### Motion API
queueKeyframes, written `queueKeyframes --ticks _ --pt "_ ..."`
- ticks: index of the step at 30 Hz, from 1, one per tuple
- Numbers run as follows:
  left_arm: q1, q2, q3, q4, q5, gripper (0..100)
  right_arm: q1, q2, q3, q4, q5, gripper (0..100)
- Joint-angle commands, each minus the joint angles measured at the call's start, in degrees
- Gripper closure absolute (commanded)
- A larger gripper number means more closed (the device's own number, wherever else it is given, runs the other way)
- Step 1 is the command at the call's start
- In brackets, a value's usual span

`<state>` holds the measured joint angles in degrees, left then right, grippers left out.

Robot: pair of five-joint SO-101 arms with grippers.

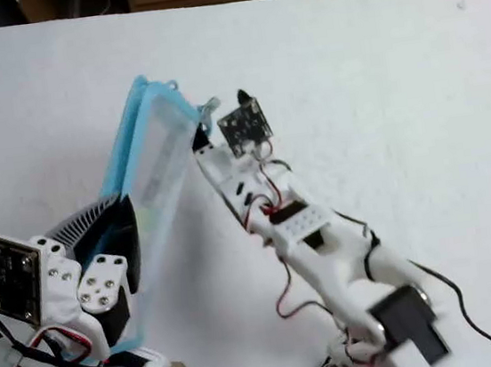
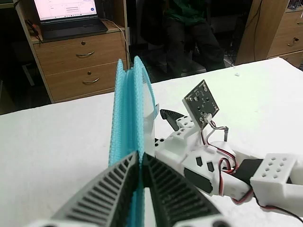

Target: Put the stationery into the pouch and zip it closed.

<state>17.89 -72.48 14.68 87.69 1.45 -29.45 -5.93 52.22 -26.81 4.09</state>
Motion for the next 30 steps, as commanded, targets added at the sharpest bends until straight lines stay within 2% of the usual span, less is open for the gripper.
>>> queueKeyframes --ticks 1,3,7,10,13,19,22,27,30 --pt "-0.2 0.2 -2.5 -1.1 0.4 98 0.2 3.8 -5.3 -3.8 -0.1 71.5" --pt "-0.4 0.2 -2.5 -1.1 0.4 98 0.2 4.5 -6.1 -4.8 -0.1 77.2" --pt "-0.5 0.3 -2.4 -1.1 0.4 98 0.7 2.6 -5.8 -4.9 0.0 99.0" --pt "-0.5 0.3 -2.4 -1.1 0.4 98 0.8 0.2 -4.6 -5.0 0.0 94.8" --pt "-0.5 0.3 -2.4 -1.1 0.4 98 0.8 -2.7 -2.8 -5.0 0.0 98.5" --pt "-0.5 0.3 -2.4 -0.9 0.2 97 3.6 -10.8 -2.1 -4.5 -0.4 98.2" --pt "-0.5 0.3 -2.2 0.6 0.2 97 4.6 -17.4 -3.3 0.8 -0.6 98.2" --pt "-0.5 0.3 -2.2 0.6 0.1 97 4.9 -28.3 -8.5 12.4 -6.9 98.2" --pt "-0.5 0.3 -2.2 0.5 0.1 97 4.9 -32.4 -13.2 17.5 -7.6 98.2"
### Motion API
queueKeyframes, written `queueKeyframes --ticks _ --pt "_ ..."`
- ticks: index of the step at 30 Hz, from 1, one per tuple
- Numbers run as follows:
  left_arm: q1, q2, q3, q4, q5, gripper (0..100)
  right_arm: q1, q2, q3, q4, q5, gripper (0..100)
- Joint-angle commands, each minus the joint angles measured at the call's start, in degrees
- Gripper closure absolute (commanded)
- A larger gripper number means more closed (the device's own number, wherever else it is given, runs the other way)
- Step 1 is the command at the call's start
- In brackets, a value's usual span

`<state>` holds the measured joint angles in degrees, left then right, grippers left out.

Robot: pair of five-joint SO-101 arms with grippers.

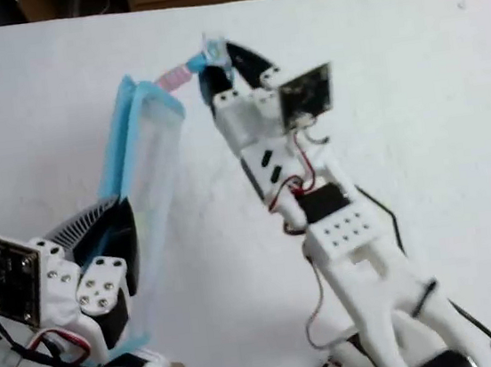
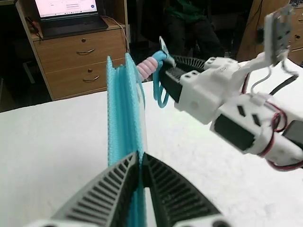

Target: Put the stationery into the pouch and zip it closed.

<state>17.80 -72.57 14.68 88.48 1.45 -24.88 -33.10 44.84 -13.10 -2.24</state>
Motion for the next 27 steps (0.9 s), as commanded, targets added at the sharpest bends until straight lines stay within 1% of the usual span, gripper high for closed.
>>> queueKeyframes --ticks 1,4,8,12,15,20,24,27 --pt "-0.4 0.4 -2.2 -0.2 0.1 97 0.3 -6.0 -7.5 4.9 -1.2 98.2" --pt "-0.4 0.4 -2.2 -0.2 0.1 97 0.4 -6.9 -13.4 7.8 -1.1 98.2" --pt "-0.4 0.4 -2.2 0.1 0.1 89 0.0 -6.7 -22.5 12.3 -1.3 98.2" --pt "-0.4 0.4 -1.9 1.1 0.1 83 -2.4 -6.7 -30.7 17.5 -1.1 98.2" --pt "-0.4 0.3 -1.3 1.2 0.1 82 -4.4 -6.7 -35.3 21.2 -1.1 98.2" --pt "-0.3 0.3 -1.8 1.1 0.2 82 -5.8 -6.7 -40.4 24.9 -1.0 98.2" --pt "0.0 0.3 -1.4 0.7 0.1 82 -7.3 -6.6 -41.5 26.9 0.1 98.2" --pt "-0.1 0.3 -1.2 -0.4 0.1 79 -8.5 -6.6 -41.2 28.1 1.2 98.2"
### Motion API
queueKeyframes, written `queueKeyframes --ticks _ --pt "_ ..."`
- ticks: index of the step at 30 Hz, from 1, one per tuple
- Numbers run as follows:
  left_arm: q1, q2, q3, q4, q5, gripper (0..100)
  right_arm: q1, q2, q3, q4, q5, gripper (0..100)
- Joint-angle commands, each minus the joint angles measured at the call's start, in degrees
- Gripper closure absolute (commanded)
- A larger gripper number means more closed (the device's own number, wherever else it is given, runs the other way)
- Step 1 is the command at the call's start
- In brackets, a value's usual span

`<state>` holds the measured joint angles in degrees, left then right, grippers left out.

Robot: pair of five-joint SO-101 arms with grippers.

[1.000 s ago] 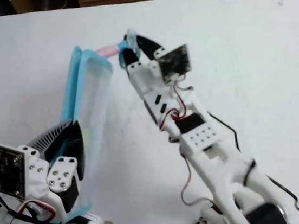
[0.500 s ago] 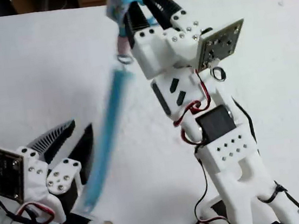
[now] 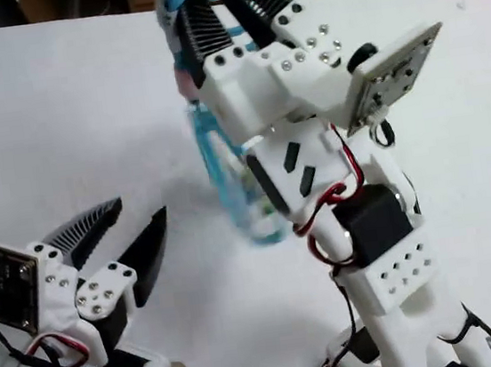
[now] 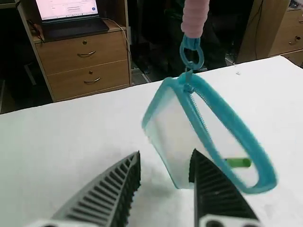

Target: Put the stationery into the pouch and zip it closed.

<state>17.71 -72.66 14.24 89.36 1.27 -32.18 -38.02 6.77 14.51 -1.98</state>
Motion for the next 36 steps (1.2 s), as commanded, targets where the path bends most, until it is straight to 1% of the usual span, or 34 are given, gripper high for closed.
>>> queueKeyframes --ticks 1,8,16,23,27,33,36 --pt "-0.3 0.4 -0.8 -1.6 0.3 79 -1.3 -1.7 -3.2 0.9 1.1 98.2" --pt "-0.3 0.5 -0.8 -1.8 0.3 79 -1.8 -1.8 -3.2 5.0 1.1 98.2" --pt "-0.3 0.4 -0.8 -1.1 0.3 79 -1.5 -1.8 -2.2 5.6 1.1 98.2" --pt "-0.3 0.4 -0.8 1.6 0.3 79 -2.1 -2.4 -1.1 8.9 1.1 98.2" --pt "-0.4 0.4 -0.8 1.7 0.3 79 -3.6 -2.5 -1.1 8.8 1.1 98.2" --pt "-0.4 0.3 -0.8 2.6 0.5 79 -4.1 -2.5 -2.8 8.6 0.7 98.2" --pt "-0.4 0.4 -0.8 3.3 0.5 79 -6.7 -2.4 -4.3 9.0 0.8 98.2"
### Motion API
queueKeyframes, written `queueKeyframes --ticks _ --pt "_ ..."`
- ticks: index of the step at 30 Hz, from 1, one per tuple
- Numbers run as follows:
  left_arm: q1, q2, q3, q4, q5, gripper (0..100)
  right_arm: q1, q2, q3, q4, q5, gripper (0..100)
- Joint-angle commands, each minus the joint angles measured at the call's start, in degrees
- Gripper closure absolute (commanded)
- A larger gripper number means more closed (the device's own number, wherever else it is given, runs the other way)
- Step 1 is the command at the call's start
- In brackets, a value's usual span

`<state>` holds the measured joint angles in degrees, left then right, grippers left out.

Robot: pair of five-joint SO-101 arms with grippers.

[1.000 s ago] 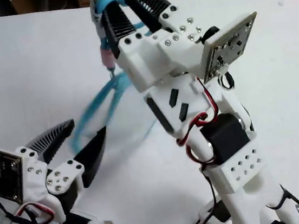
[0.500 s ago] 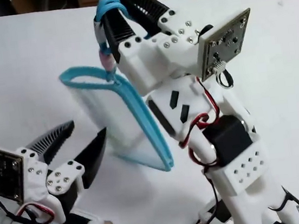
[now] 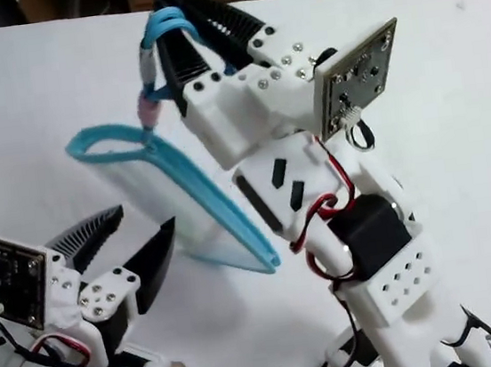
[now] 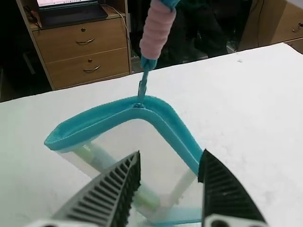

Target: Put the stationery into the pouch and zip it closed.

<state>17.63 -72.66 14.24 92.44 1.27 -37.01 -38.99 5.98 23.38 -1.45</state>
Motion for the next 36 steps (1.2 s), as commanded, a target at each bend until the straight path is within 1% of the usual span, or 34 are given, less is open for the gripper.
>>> queueKeyframes --ticks 1,5,11,16,24,31,36 --pt "-0.3 0.4 -0.8 0.2 0.5 79 -2.5 -1.5 -3.9 0.1 0.4 98.2" --pt "-0.3 0.4 -0.7 0.2 0.7 78 -5.4 -1.4 -5.3 0.1 0.5 98.2" --pt "-0.3 0.4 4.0 0.0 4.4 78 -5.2 -1.5 -5.2 0.2 0.5 98.2" --pt "-0.3 0.4 6.5 -0.4 4.2 78 -5.2 -1.5 -5.4 0.2 0.6 98.2" --pt "-0.3 0.4 6.6 -0.4 3.7 78 -5.2 -4.3 -5.5 0.3 0.6 98.2" --pt "-0.7 0.1 6.0 -1.3 -4.8 79 -5.2 -6.7 -5.5 6.1 0.7 98.2" --pt "-10.0 0.2 6.1 -6.8 -9.2 79 -5.5 -8.5 -5.5 8.8 0.6 98.2"
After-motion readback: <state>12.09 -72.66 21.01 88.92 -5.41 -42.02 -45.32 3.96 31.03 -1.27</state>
